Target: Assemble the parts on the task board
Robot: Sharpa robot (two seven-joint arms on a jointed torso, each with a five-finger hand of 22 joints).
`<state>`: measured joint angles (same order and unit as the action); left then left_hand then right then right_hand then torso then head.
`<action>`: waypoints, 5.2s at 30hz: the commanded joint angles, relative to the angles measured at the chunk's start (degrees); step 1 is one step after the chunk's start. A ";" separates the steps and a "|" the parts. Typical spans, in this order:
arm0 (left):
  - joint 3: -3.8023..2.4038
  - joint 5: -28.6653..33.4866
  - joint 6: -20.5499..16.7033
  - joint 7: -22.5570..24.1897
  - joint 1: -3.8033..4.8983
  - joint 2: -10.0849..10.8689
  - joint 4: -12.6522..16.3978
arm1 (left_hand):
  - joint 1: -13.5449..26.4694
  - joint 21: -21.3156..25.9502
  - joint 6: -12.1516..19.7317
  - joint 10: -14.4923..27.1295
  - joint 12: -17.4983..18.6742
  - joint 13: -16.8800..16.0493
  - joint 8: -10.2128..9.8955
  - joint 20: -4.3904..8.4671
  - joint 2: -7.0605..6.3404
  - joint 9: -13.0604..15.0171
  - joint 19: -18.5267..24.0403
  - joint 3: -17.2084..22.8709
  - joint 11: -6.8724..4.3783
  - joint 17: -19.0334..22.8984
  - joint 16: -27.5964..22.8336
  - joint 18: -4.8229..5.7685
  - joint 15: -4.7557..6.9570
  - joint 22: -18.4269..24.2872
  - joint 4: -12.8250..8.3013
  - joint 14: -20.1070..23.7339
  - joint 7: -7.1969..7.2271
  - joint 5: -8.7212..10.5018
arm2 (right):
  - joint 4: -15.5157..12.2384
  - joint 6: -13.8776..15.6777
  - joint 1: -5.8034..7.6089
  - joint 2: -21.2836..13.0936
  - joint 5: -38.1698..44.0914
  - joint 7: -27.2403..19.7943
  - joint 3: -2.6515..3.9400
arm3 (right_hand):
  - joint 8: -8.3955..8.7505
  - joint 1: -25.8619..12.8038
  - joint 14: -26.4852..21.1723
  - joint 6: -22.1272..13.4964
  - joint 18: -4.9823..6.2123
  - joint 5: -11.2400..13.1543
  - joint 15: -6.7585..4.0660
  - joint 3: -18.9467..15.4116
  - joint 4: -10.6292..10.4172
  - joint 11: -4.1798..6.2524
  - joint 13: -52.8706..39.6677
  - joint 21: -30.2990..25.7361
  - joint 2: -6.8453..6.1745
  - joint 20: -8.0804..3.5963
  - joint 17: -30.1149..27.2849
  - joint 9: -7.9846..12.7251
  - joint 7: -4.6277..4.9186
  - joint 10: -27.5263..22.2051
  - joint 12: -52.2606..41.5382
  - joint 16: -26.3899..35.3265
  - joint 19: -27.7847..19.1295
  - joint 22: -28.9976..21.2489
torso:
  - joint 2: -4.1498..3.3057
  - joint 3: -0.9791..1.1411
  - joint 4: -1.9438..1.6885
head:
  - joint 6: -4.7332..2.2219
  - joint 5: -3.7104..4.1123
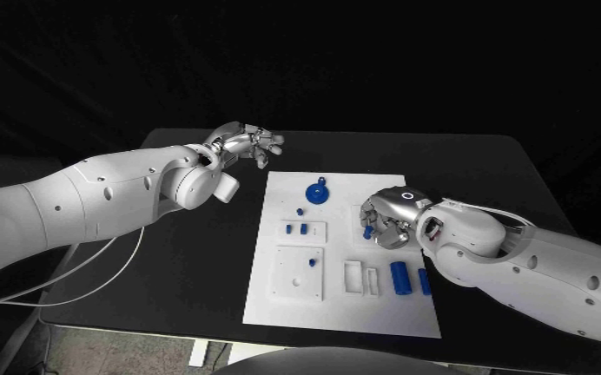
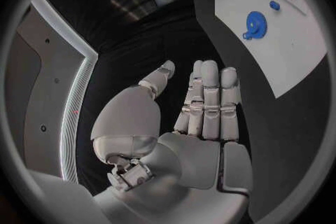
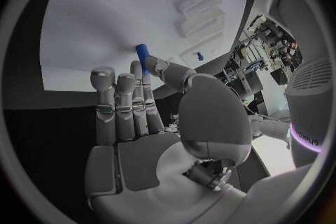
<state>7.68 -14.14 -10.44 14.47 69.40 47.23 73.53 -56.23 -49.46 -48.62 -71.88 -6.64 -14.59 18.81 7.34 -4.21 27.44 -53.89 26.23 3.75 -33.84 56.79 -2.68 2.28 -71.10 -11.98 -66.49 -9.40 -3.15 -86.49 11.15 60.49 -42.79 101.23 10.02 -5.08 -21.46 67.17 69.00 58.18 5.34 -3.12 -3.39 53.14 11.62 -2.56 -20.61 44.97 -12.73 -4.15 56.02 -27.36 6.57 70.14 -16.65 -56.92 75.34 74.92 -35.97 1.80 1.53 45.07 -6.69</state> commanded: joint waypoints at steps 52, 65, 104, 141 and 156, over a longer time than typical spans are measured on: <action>-0.02 0.09 0.70 0.22 0.02 -0.01 -0.05 | -0.02 0.26 0.61 0.46 -0.45 -0.13 0.29 0.71 0.26 -0.15 0.04 0.11 0.12 -0.15 -0.39 -2.92 0.21 -0.14 -0.40 -0.01 0.00 -0.07 | -0.50 1.24 -0.32 0.38 1.35 1.97 -0.30 | -1.04 -1.45 -1.09 1.20 9.66 0.32 -0.65 -3.32 -0.24 0.43 0.95 0.87 1.48 -0.09 -1.83 -1.74 -0.68 -0.13 -3.65 -2.30 -0.45 1.23 | 0.00 0.02 0.00 | 0.49 -0.18; -0.02 0.08 0.73 0.24 0.02 -0.19 -0.17 | -0.05 0.27 0.61 0.47 -0.47 -0.14 0.31 0.71 0.28 -0.16 0.03 0.13 0.12 -0.16 -0.39 -2.92 0.21 -0.16 -0.42 -0.02 0.00 -0.07 | -5.97 1.32 0.84 -0.88 0.80 3.16 5.11 | -1.10 -1.47 -0.92 1.34 9.66 0.32 -0.74 -2.58 -0.11 0.51 0.85 1.13 1.11 -0.23 -1.91 -2.02 -0.75 -0.05 -3.84 -2.40 -0.31 1.18 | 0.01 -0.03 0.02 | 0.51 -0.61; 0.03 -0.17 0.86 -0.33 0.04 -2.05 -0.44 | 0.07 0.31 0.52 0.47 -0.60 -0.21 0.45 0.69 0.16 -0.16 0.01 0.02 0.11 -0.23 -0.42 -2.89 0.21 -0.25 -0.39 -0.02 0.02 0.01 | -2.44 -1.38 -3.39 12.91 -0.98 -2.78 -1.48 | -0.91 -2.05 -0.76 1.00 9.66 0.32 -0.73 -2.25 0.94 0.49 0.73 1.26 1.87 -0.45 -2.24 -2.56 -0.65 -0.33 -4.00 -2.35 -0.12 0.97 | -0.01 0.03 -0.01 | 1.66 -4.68; 0.10 -0.18 1.24 -0.53 0.03 -1.98 -0.51 | 0.17 0.36 0.52 0.52 -0.66 -0.24 0.52 0.70 0.09 -0.19 0.03 -0.02 0.11 -0.27 -0.46 -2.88 0.21 -0.31 -0.30 0.00 0.04 0.05 | -1.10 -2.75 -4.73 14.09 0.48 -2.53 -2.20 | -0.91 -2.20 -0.71 1.04 9.66 0.32 -0.74 -2.26 1.35 0.50 0.69 1.32 2.03 -0.46 -2.30 -2.73 -0.67 -0.33 -4.08 -2.39 -0.10 0.98 | 0.00 -0.04 -0.01 | 2.27 -4.51; 0.10 -0.18 1.39 -0.52 0.03 -2.03 -0.63 | 0.15 0.39 0.55 0.55 -0.68 -0.25 0.53 0.70 0.11 -0.20 0.03 0.00 0.11 -0.29 -0.47 -2.89 0.21 -0.33 -0.29 0.01 0.04 0.05 | -1.45 -2.71 -5.00 14.24 0.51 -2.77 -2.28 | -0.92 -2.31 -0.67 1.08 9.66 0.32 -0.76 -2.31 1.62 0.52 0.66 1.39 2.19 -0.48 -2.32 -2.85 -0.69 -0.31 -4.14 -2.43 -0.07 0.99 | 0.00 -0.01 0.02 | 2.52 -4.72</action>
<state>7.81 -14.22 -9.96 13.63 69.40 45.30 72.84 -56.23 -49.46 -48.21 -71.66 -7.08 -14.78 19.02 7.14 -4.21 27.33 -53.86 26.35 3.76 -34.07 56.58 -2.70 2.28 -71.33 -12.09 -66.49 -9.40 -3.15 -87.87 9.79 55.61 -28.64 101.17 7.69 -7.28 -22.18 64.79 68.39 58.77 6.09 -2.66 -3.78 50.77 12.90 -2.05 -19.91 46.06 -11.06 -4.29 53.76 -30.31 5.96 69.38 -20.53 -59.22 75.21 74.92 -35.97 1.77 1.53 47.58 -11.38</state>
